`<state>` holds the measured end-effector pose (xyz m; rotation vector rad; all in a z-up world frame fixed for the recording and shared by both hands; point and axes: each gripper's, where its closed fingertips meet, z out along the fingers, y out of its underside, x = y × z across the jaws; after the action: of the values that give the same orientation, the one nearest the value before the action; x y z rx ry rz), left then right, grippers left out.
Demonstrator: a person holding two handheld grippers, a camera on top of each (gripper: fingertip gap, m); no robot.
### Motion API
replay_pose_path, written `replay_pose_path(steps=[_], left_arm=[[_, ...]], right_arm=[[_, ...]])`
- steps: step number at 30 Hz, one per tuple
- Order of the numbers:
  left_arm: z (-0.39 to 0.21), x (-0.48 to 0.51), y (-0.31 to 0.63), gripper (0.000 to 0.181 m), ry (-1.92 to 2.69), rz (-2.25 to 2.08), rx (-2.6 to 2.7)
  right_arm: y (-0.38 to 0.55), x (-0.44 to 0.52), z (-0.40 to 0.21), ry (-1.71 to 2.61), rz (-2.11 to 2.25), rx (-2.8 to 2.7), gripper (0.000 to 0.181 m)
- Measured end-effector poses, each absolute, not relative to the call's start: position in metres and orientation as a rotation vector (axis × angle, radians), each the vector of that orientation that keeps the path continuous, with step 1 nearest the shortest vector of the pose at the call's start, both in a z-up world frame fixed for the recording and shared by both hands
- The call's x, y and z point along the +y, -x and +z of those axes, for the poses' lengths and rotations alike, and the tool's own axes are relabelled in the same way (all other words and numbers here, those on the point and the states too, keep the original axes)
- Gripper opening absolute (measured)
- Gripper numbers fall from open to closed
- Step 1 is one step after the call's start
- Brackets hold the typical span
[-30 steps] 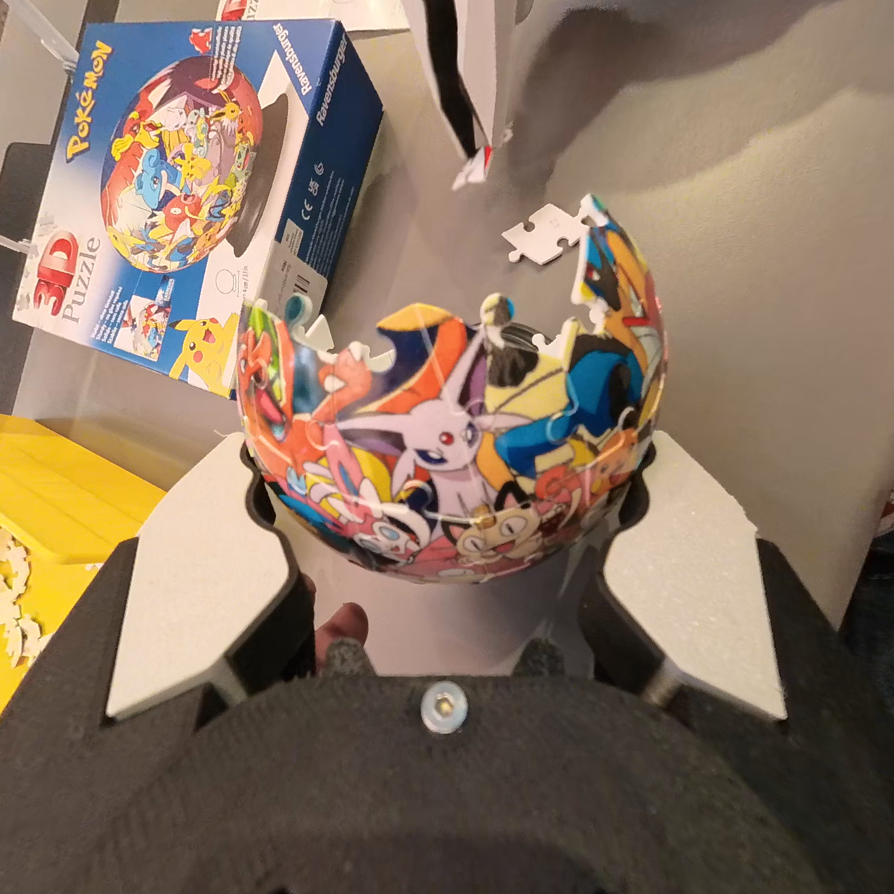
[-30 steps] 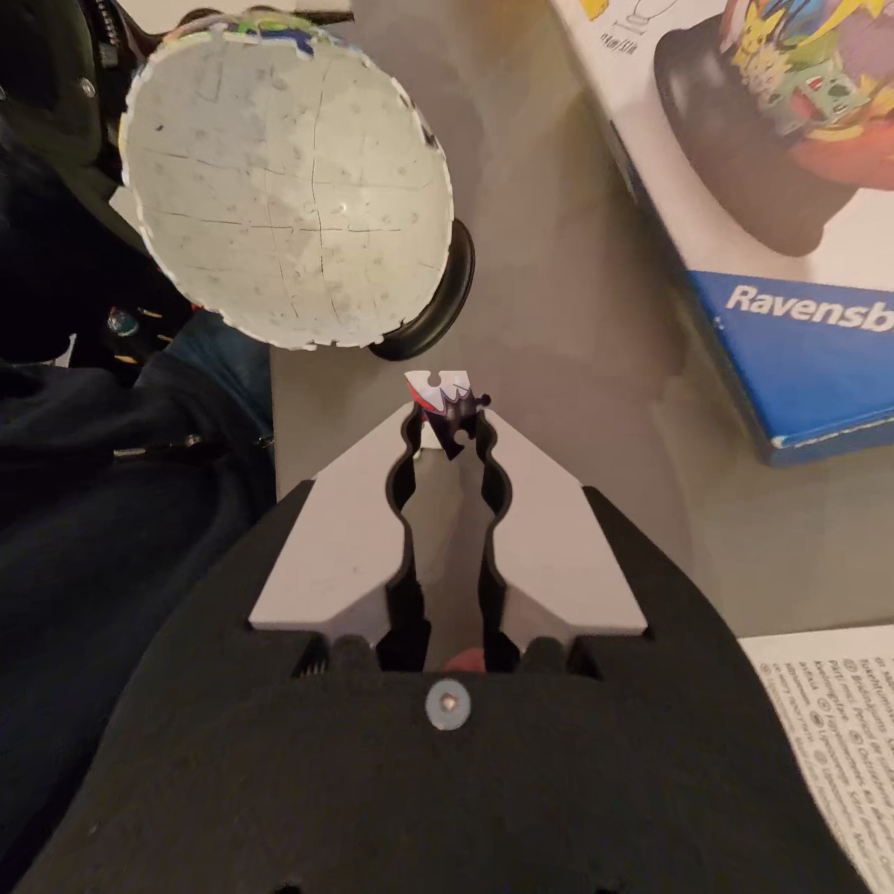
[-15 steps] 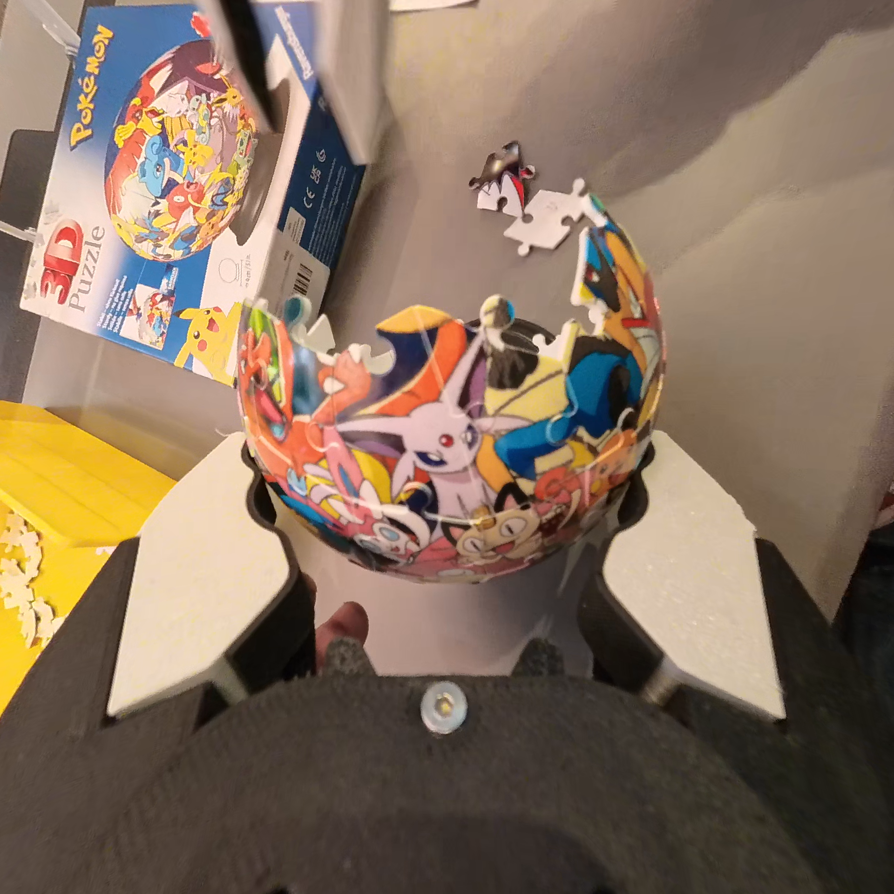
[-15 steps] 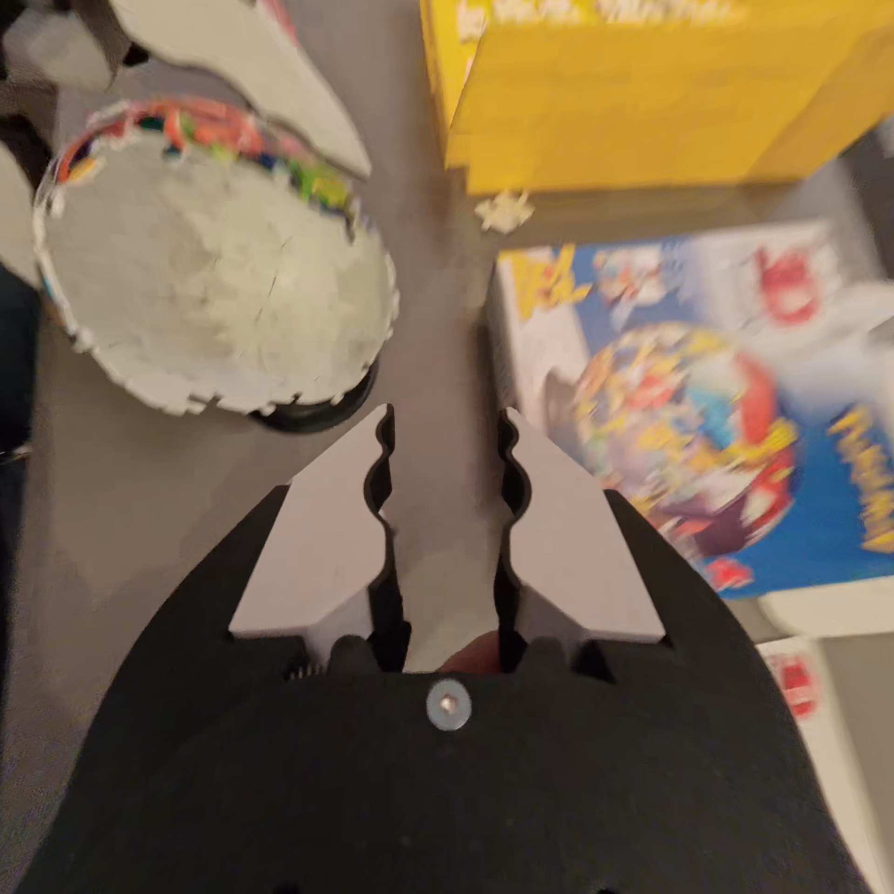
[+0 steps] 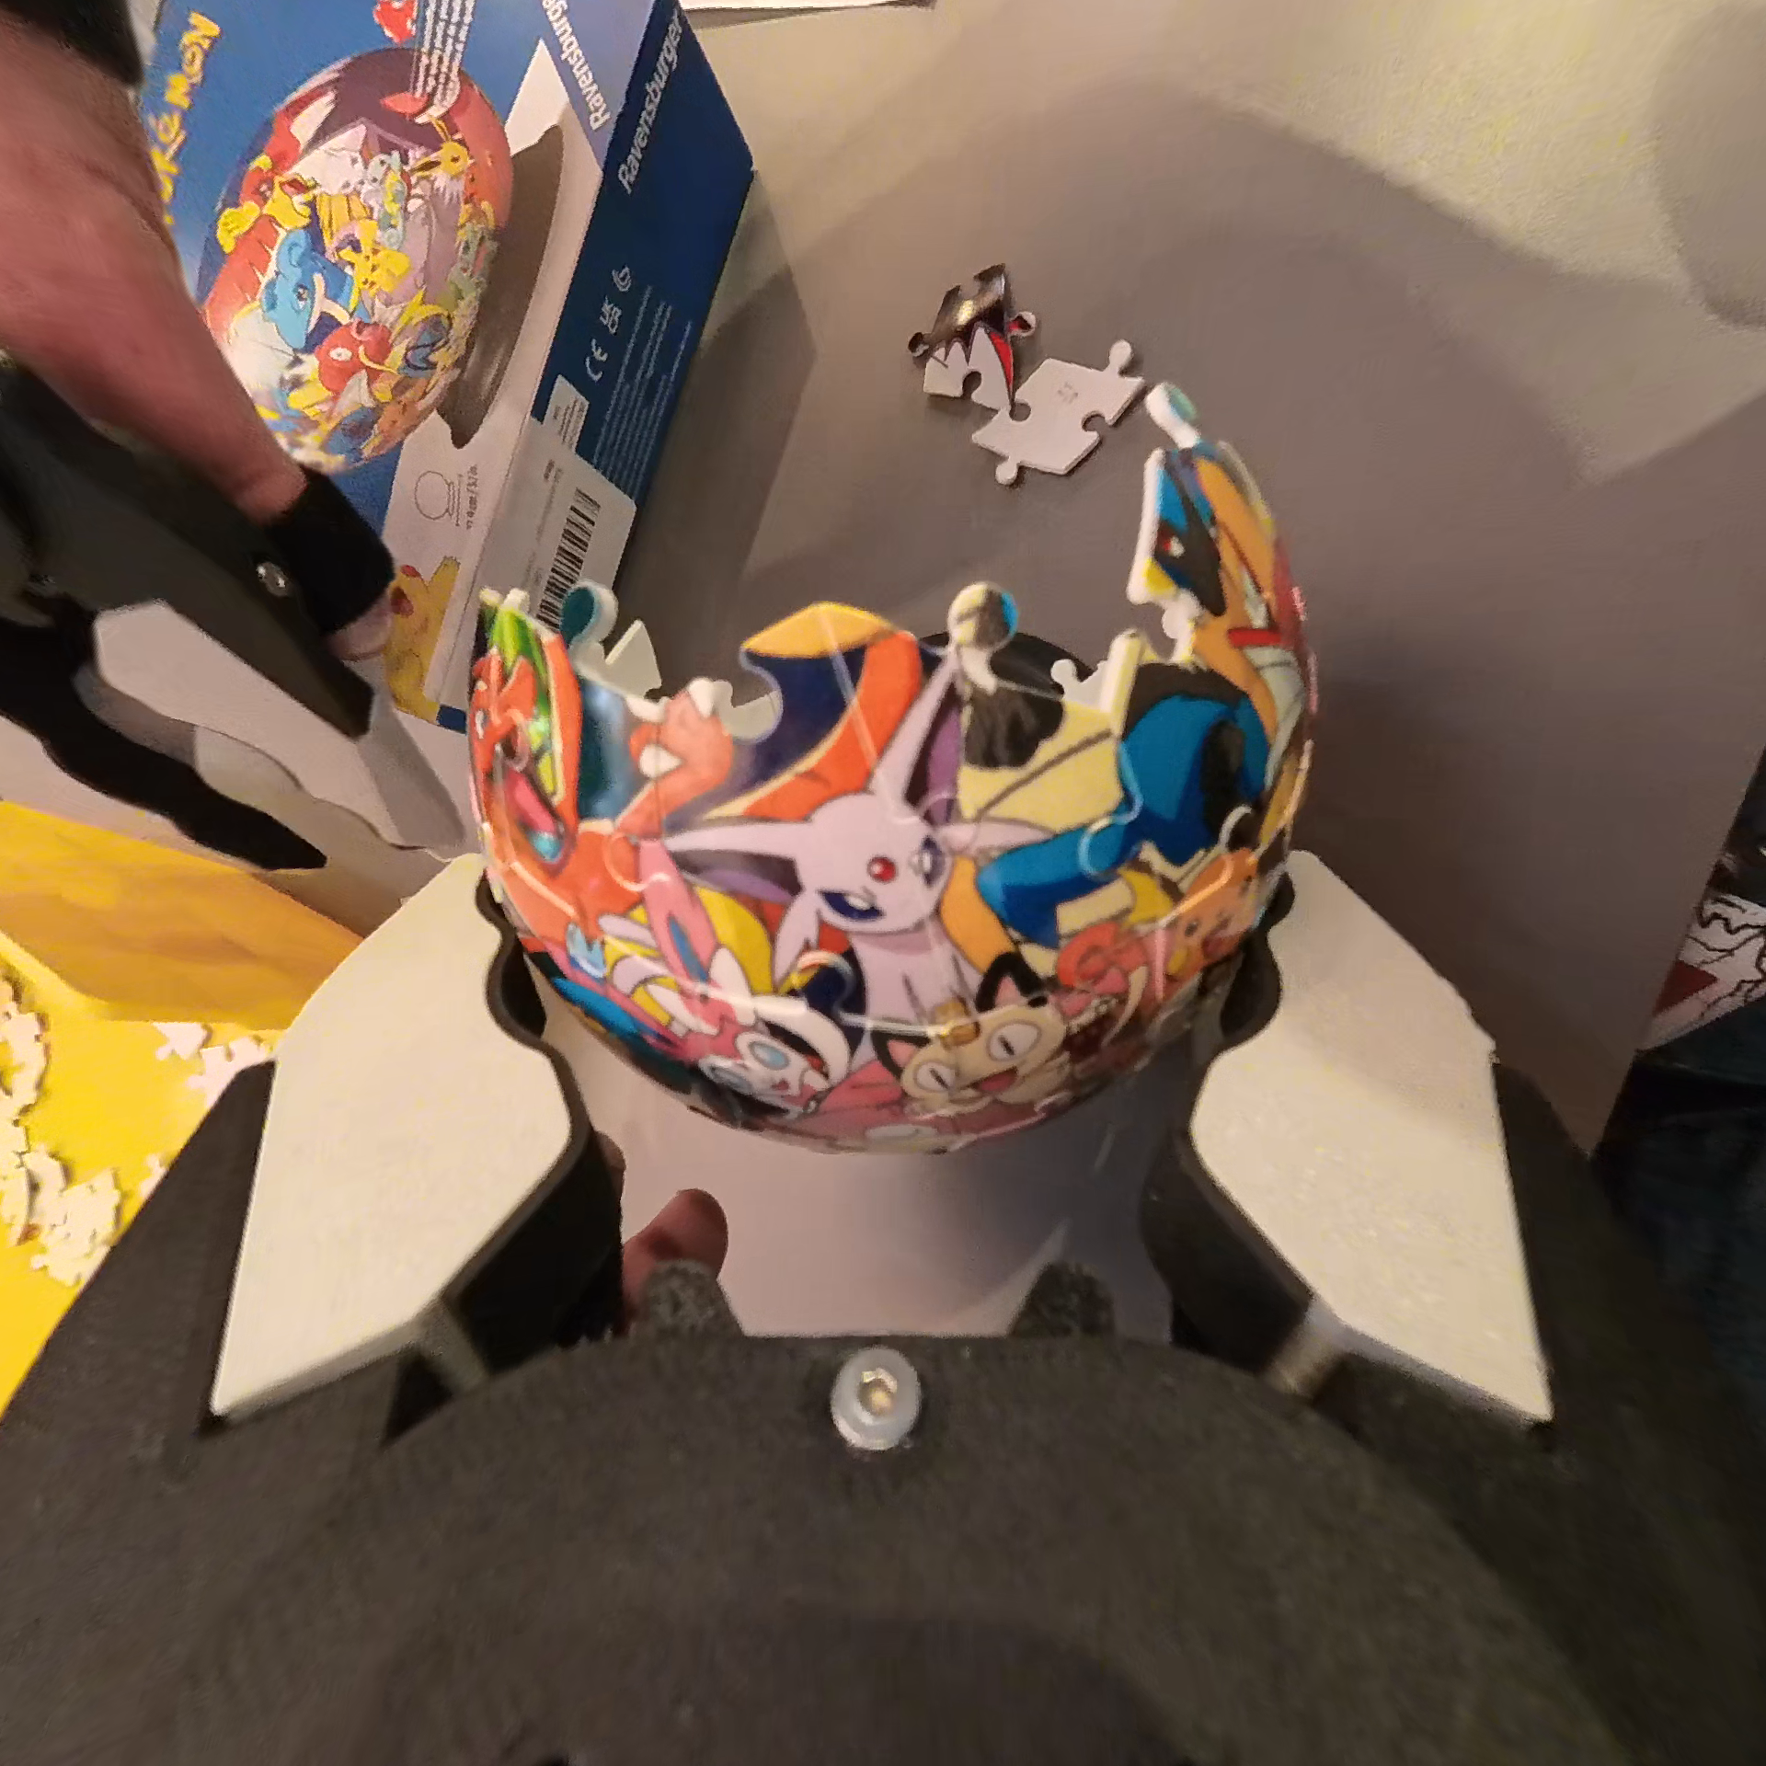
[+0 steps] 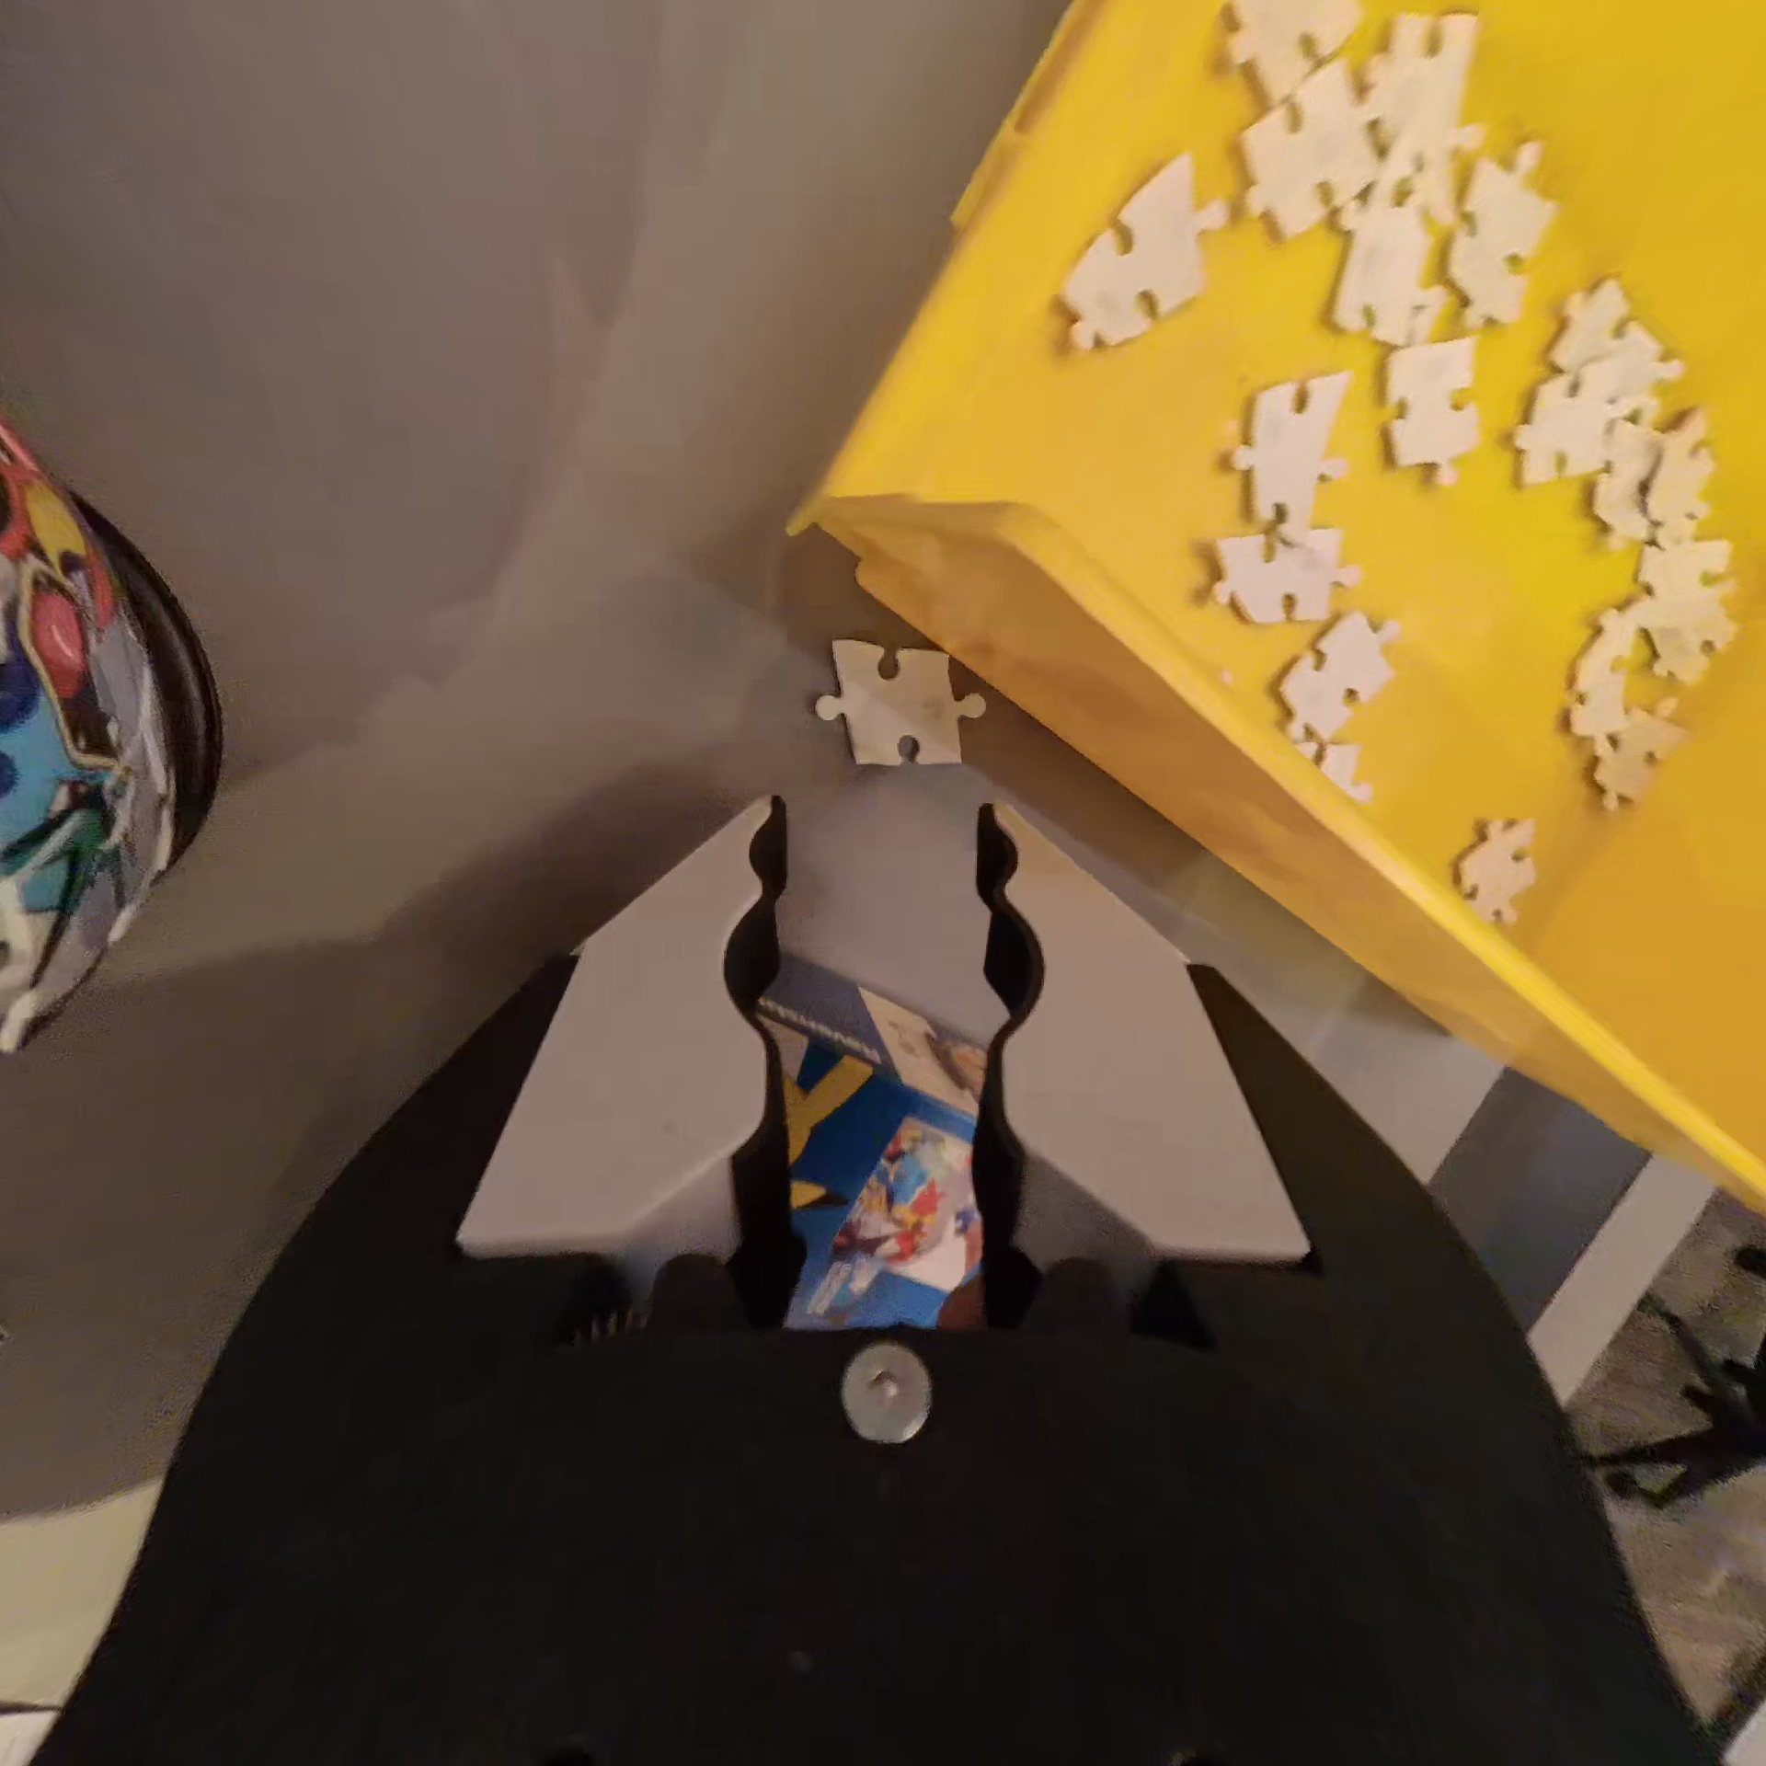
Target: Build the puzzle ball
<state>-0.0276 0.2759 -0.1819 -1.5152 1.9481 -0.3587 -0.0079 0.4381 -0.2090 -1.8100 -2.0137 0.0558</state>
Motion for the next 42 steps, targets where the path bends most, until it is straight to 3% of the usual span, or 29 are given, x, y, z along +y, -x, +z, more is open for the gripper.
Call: replay_pose_path(steps=[5,10,16,22,30,36,40,42], left_arm=[[-0.182,0.276,0.029,0.138,1.521,-0.375,1.941],[-0.182,0.278,0.031,0.138,1.529,-0.374,1.937],[-0.182,0.279,0.032,0.138,1.533,-0.38,1.933],[-0.182,0.278,0.034,0.138,1.535,-0.385,1.93],[-0.182,0.274,0.035,0.138,1.54,-0.387,1.925],[-0.183,0.273,0.036,0.138,1.547,-0.399,1.916],[-0.183,0.272,0.036,0.138,1.543,-0.396,1.919],[-0.183,0.272,0.036,0.138,1.546,-0.397,1.918]], right_arm=[[0.019,0.433,-0.217,1.845,0.182,-2.111,0.053],[0.017,0.421,-0.231,2.006,0.2,-2.226,0.086],[0.022,0.416,-0.239,1.982,0.138,-2.321,0.076],[0.005,0.396,-0.236,1.921,0.093,-2.467,0.034],[0.003,0.401,-0.23,1.764,-0.011,-2.483,0.031],[-0.003,0.39,-0.236,1.75,-0.048,-2.562,0.012],[-0.007,0.395,-0.234,1.78,-0.106,-2.552,0.02],[-0.007,0.398,-0.228,1.868,-0.095,-2.492,0.036]])
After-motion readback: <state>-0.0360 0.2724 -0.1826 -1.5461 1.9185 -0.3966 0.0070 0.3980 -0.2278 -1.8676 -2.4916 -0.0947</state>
